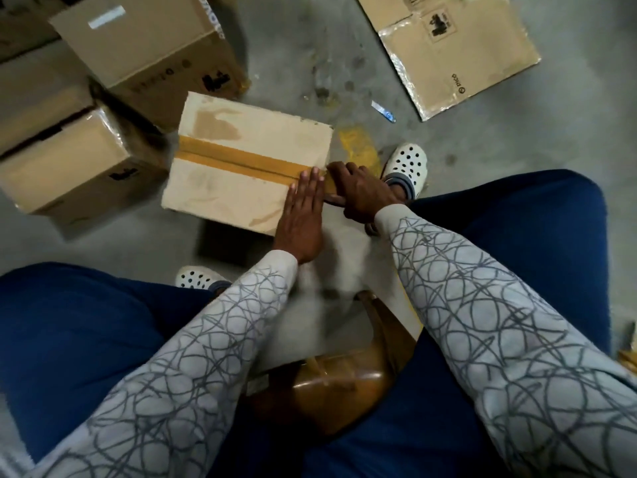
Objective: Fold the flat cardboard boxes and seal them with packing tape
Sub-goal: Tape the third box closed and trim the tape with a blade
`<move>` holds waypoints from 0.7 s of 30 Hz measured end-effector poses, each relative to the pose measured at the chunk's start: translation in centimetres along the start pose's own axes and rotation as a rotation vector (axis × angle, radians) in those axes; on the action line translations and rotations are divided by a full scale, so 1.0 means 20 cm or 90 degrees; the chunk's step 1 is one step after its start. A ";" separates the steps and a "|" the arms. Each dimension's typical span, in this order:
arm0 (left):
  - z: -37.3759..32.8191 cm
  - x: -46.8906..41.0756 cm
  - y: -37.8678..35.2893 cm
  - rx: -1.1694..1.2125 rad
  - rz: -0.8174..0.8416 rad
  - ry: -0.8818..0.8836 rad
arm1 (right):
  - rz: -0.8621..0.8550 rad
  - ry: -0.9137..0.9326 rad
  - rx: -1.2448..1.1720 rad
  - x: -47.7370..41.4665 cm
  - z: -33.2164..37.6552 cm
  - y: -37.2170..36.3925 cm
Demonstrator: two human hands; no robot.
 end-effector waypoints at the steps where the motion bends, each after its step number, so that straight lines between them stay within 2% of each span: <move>1: 0.06 0.02 -0.01 -0.026 -0.005 -0.009 | 0.000 0.002 -0.028 0.00 0.02 -0.01; 5: 0.36 0.16 -0.03 -0.063 0.004 0.016 | 0.100 0.075 -0.168 0.00 0.19 -0.12; 7: 0.47 0.30 0.06 0.063 -0.094 0.127 | 0.128 0.079 -0.224 0.00 0.27 -0.18; 9: 0.51 0.45 0.14 0.307 -0.252 0.295 | 0.129 0.068 -0.287 -0.02 0.30 -0.23; 10: 0.52 0.48 0.11 0.480 -0.286 0.372 | 0.129 0.063 -0.321 -0.02 0.29 -0.25; 11: 0.51 0.48 0.04 0.676 -0.261 0.429 | 0.127 0.060 -0.346 -0.01 0.28 -0.26; 12: 0.44 0.44 -0.06 0.872 -0.193 0.449 | 0.125 0.060 -0.372 0.00 0.28 -0.26; 13: 0.36 0.40 -0.13 1.031 -0.134 0.432 | 0.123 0.062 -0.396 0.01 0.27 -0.26; 14: 0.30 0.37 -0.17 1.119 -0.104 0.401 | 0.115 0.067 -0.412 0.02 0.28 -0.25; 17: 0.25 0.34 -0.17 1.157 -0.151 0.377 | 0.071 0.095 -0.408 0.03 0.31 -0.22; 21: 0.29 0.28 -0.20 1.187 -0.168 0.367 | 0.147 0.078 -0.288 0.00 0.36 -0.22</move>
Point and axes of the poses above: each hand's wrist, its own x-axis away from the middle knuckle, its own y-axis out of the back of the hand, z = x × y, the point moved 9 cm from there along -x, towards the middle knuckle, and after that the axes turned 15 degrees about z, right-handed, at the moved point
